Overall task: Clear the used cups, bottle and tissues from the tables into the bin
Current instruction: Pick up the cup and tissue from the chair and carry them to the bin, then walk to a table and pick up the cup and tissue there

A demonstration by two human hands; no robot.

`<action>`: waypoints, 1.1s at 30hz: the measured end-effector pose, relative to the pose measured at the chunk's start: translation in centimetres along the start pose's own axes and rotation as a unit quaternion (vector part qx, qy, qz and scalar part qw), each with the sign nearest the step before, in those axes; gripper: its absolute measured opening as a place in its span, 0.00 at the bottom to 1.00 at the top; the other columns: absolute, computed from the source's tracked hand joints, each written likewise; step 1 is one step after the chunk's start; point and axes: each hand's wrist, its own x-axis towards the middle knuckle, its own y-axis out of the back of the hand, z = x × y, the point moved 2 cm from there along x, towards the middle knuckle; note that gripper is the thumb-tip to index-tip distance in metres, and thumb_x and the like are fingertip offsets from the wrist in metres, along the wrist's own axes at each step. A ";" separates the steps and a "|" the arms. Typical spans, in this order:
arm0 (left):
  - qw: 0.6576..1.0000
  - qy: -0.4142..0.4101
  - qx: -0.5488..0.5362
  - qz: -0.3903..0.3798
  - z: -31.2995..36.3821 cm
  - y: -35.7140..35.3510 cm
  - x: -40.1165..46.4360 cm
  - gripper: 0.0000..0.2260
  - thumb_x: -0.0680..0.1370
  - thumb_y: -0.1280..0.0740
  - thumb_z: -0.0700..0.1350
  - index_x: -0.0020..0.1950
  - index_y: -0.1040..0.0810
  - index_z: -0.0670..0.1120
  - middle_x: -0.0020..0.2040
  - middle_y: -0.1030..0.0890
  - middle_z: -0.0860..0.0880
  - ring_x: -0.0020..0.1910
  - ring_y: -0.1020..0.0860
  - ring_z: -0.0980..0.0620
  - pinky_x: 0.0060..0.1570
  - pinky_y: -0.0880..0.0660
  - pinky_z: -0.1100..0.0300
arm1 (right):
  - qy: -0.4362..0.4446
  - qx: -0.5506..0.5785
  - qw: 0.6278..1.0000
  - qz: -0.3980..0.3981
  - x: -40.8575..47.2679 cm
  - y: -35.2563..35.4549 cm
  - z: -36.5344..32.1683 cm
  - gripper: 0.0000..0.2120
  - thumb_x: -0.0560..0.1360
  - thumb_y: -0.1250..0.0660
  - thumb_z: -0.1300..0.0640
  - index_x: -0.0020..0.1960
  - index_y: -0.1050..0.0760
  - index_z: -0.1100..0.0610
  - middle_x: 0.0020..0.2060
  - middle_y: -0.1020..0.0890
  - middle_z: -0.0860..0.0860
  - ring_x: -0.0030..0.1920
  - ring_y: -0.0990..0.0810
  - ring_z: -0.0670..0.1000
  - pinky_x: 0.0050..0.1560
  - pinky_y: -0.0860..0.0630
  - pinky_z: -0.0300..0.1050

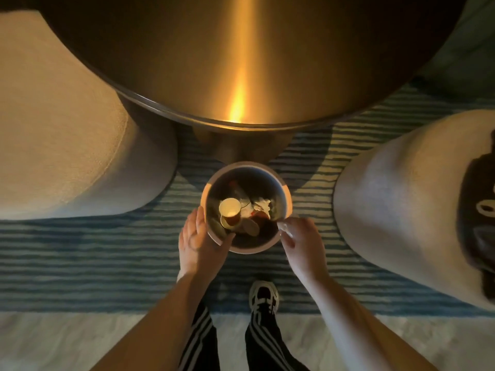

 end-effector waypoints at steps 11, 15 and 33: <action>1.000 0.008 0.001 0.011 -0.3 2.1 -1.4 0.29 0.74 0.32 0.55 0.71 0.34 0.45 0.69 0.29 0.44 0.69 0.32 0.45 0.65 0.34 0.41 | -0.006 -0.049 0.999 -0.015 7.3 -6.6 -1.7 0.28 0.73 0.34 0.42 0.69 0.34 0.50 0.64 0.27 0.52 0.65 0.30 0.51 0.61 0.25 0.49; 1.000 0.017 0.005 0.008 -0.1 3.2 -1.9 0.31 0.75 0.34 0.58 0.73 0.36 0.45 0.70 0.31 0.44 0.70 0.34 0.45 0.67 0.36 0.42 | -0.014 -0.079 0.995 -0.055 7.0 -6.6 -1.0 0.40 0.70 0.32 0.38 0.75 0.47 0.47 0.75 0.41 0.54 0.74 0.42 0.56 0.68 0.33 0.59; 0.981 0.135 0.026 0.135 2.1 28.4 -15.4 0.35 0.76 0.45 0.66 0.76 0.43 0.46 0.74 0.37 0.44 0.74 0.42 0.45 0.71 0.42 0.45 | 0.189 -0.069 0.974 -0.101 -8.7 16.2 -21.6 0.30 0.78 0.42 0.41 0.75 0.42 0.51 0.76 0.40 0.54 0.76 0.46 0.55 0.75 0.47 0.54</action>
